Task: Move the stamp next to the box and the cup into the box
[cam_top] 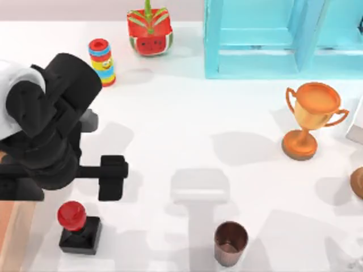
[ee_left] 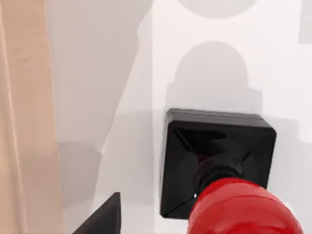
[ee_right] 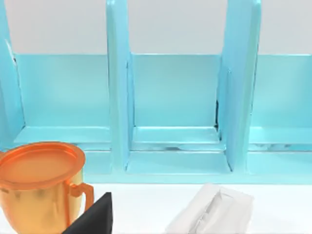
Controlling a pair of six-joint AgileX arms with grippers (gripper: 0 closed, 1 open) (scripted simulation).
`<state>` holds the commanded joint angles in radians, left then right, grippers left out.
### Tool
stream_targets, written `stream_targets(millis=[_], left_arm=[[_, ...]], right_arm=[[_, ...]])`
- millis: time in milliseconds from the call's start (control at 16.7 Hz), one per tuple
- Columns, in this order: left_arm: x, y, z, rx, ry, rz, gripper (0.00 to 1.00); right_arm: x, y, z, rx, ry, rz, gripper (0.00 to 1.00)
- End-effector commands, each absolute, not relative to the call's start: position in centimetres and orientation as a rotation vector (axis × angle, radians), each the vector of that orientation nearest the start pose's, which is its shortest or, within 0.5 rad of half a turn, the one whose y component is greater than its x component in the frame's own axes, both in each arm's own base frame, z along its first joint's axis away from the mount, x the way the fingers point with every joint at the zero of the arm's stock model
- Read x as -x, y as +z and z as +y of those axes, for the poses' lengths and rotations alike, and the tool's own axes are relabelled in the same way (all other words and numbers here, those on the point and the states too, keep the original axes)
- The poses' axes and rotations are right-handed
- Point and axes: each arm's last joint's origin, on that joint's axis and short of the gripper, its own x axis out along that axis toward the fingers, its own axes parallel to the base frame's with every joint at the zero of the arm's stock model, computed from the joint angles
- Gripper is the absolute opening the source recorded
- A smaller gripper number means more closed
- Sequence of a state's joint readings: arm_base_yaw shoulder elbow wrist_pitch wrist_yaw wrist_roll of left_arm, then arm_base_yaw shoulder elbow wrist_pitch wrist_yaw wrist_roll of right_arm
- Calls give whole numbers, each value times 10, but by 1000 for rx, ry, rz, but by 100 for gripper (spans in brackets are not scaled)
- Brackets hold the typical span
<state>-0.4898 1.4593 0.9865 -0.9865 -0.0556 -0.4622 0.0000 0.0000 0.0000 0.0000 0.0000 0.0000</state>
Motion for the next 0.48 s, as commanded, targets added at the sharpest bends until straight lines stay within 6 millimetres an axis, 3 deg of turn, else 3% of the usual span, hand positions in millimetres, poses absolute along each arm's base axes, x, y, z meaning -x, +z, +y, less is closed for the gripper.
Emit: stream_targets(millis=[300, 480], left_arm=[[-225, 210, -117, -19, -20, 1447, 100], [-229, 235, -119, -15, -16, 1448, 100]], right_arm=[[-106, 160, -1, 0, 0, 0, 100], [-106, 160, -1, 0, 0, 0, 100]])
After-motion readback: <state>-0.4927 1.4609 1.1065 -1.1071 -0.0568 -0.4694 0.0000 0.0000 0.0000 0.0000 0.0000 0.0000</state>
